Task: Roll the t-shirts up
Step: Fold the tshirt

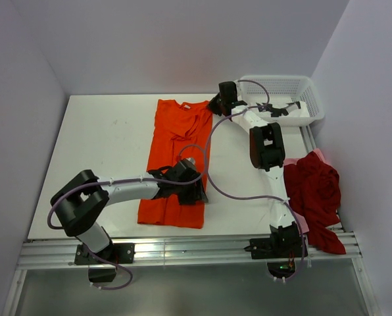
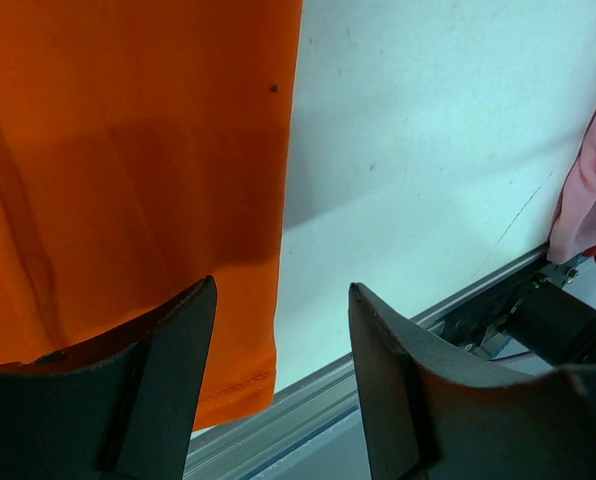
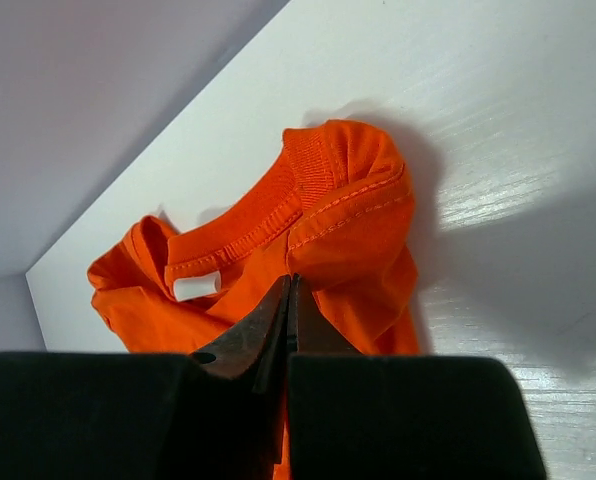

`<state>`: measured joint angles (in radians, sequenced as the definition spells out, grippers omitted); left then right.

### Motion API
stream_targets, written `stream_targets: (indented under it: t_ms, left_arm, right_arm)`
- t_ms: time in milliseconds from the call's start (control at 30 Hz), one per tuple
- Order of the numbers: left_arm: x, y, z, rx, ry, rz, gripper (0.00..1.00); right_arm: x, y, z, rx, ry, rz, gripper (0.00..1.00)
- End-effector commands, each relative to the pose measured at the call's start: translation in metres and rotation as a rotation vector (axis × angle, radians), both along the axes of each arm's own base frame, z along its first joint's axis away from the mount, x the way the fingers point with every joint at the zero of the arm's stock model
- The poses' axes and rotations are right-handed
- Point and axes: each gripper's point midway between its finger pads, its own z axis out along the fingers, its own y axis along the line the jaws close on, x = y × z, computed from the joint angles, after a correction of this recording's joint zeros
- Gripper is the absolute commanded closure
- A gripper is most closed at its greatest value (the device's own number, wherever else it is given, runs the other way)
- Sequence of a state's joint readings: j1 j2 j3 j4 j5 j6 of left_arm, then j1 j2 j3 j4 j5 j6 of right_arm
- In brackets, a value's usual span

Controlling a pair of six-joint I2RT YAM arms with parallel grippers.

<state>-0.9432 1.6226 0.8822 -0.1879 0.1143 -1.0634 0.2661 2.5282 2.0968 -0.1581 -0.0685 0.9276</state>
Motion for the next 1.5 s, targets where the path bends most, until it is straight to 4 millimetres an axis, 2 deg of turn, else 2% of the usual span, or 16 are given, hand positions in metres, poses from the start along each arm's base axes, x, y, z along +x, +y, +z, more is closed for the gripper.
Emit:
stream_targets:
  t_ms: [0, 200, 233, 267, 333, 367, 500, 767, 833, 867, 1133, 1200, 1233, 1267, 1367, 1467]
  left_arm:
    - [-0.008, -0.008, -0.003, -0.03, 0.016, -0.019, 0.39]
    - [-0.011, -0.009, -0.007, -0.025, 0.023, -0.024, 0.39]
    - [-0.01, -0.01, -0.006, -0.026, 0.019, -0.025, 0.39]
    - [-0.009, -0.01, -0.006, -0.025, 0.017, -0.024, 0.39]
    - [-0.009, -0.009, -0.007, -0.02, 0.015, -0.023, 0.4]
    - [-0.009, -0.009, -0.007, -0.019, 0.016, -0.025, 0.4]
    - [-0.01, -0.008, -0.004, -0.024, 0.012, -0.026, 0.4]
    - [-0.013, -0.005, 0.001, -0.037, 0.007, -0.017, 0.4]
    - [-0.015, -0.005, 0.0, -0.036, 0.011, -0.02, 0.4]
    - [-0.016, -0.004, -0.001, -0.035, 0.014, -0.021, 0.4]
    - [-0.037, -0.004, -0.016, -0.023, 0.057, -0.047, 0.4]
    - [-0.045, -0.001, -0.022, -0.018, 0.073, -0.052, 0.4]
    - [-0.051, 0.0, -0.026, -0.012, 0.082, -0.061, 0.4]
    - [-0.054, 0.001, -0.03, -0.007, 0.092, -0.066, 0.4]
    - [-0.064, 0.004, -0.039, 0.01, 0.114, -0.076, 0.4]
    - [-0.065, 0.003, -0.042, 0.016, 0.118, -0.081, 0.4]
  right_arm:
    - [0.009, -0.003, 0.014, 0.003, -0.039, -0.032, 1.0]
    - [0.011, 0.002, 0.013, 0.002, -0.043, 0.008, 1.0]
    - [0.012, 0.004, 0.024, 0.011, -0.076, 0.024, 1.0]
    - [0.007, 0.005, 0.018, 0.009, -0.066, 0.033, 1.0]
    - [0.006, 0.006, 0.033, 0.017, -0.106, 0.053, 1.0]
    - [0.001, 0.006, 0.029, 0.011, -0.099, 0.061, 1.0]
    - [-0.004, 0.009, 0.034, 0.002, -0.103, 0.096, 1.0]
    - [-0.011, -0.005, 0.013, -0.039, -0.007, 0.029, 1.0]
    - [-0.015, -0.009, -0.002, -0.053, 0.043, 0.014, 1.0]
    - [-0.011, -0.01, 0.002, -0.053, 0.043, 0.006, 1.0]
    - [-0.006, -0.014, -0.02, -0.044, 0.102, -0.03, 1.0]
    - [-0.003, -0.013, -0.022, -0.024, 0.105, -0.024, 1.0]
    - [0.001, -0.012, -0.016, -0.006, 0.097, -0.013, 1.0]
    - [0.0, -0.011, -0.028, -0.004, 0.121, -0.011, 1.0]
    - [0.001, -0.01, -0.025, 0.009, 0.134, 0.002, 1.0]
    - [0.0, -0.009, -0.028, 0.028, 0.132, 0.0, 1.0]
